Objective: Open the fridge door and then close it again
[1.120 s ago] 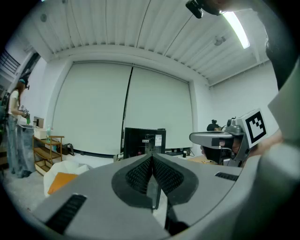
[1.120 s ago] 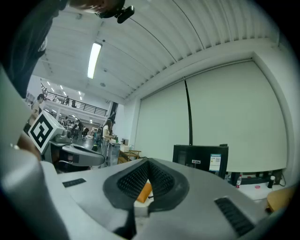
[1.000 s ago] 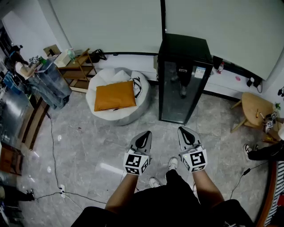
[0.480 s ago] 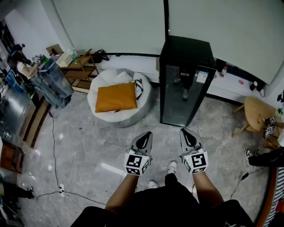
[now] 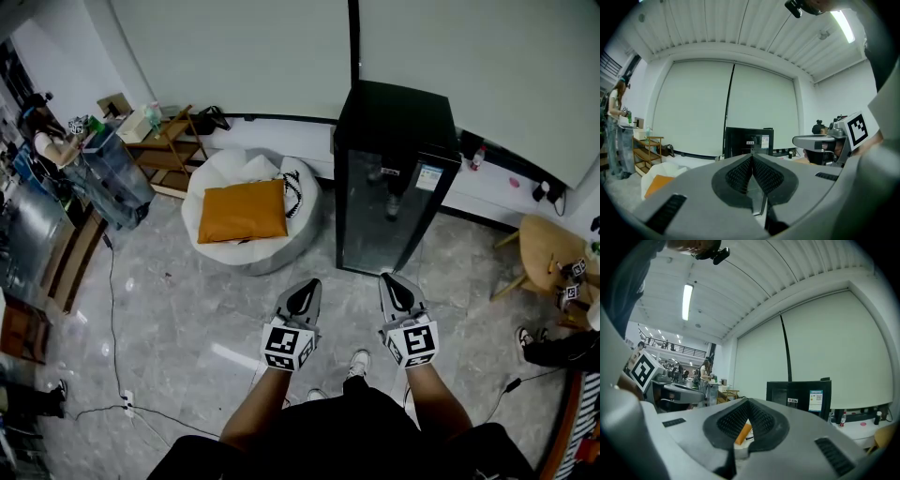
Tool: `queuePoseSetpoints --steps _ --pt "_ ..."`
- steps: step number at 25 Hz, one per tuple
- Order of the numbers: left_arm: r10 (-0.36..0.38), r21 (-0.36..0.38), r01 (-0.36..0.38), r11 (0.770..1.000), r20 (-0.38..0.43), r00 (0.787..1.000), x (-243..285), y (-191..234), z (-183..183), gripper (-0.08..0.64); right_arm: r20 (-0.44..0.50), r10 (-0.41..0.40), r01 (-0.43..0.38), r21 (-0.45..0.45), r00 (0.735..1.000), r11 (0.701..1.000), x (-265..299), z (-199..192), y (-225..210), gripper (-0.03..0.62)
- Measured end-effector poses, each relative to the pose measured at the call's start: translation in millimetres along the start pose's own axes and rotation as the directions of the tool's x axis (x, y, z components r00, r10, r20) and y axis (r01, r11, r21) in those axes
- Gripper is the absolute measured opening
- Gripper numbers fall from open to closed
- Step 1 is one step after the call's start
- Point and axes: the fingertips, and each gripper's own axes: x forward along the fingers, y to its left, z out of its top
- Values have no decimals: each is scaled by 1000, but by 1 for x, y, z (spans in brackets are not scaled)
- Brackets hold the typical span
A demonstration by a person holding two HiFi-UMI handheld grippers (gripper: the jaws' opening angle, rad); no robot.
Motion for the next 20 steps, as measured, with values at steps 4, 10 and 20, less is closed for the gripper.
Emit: queuePoseSetpoints --steps 4,10,20 --pt "9 2 -9 1000 1 1000 28 4 4 22 -15 18 -18 -13 1000 1000 20 -10 -24 18" --pt "34 6 -34 999 -8 999 67 9 9 21 -18 44 -44 -1 999 999 47 -17 -57 18" --pt "75 23 -74 997 -58 996 106 7 3 21 -14 131 -131 15 991 991 77 -21 -79 18"
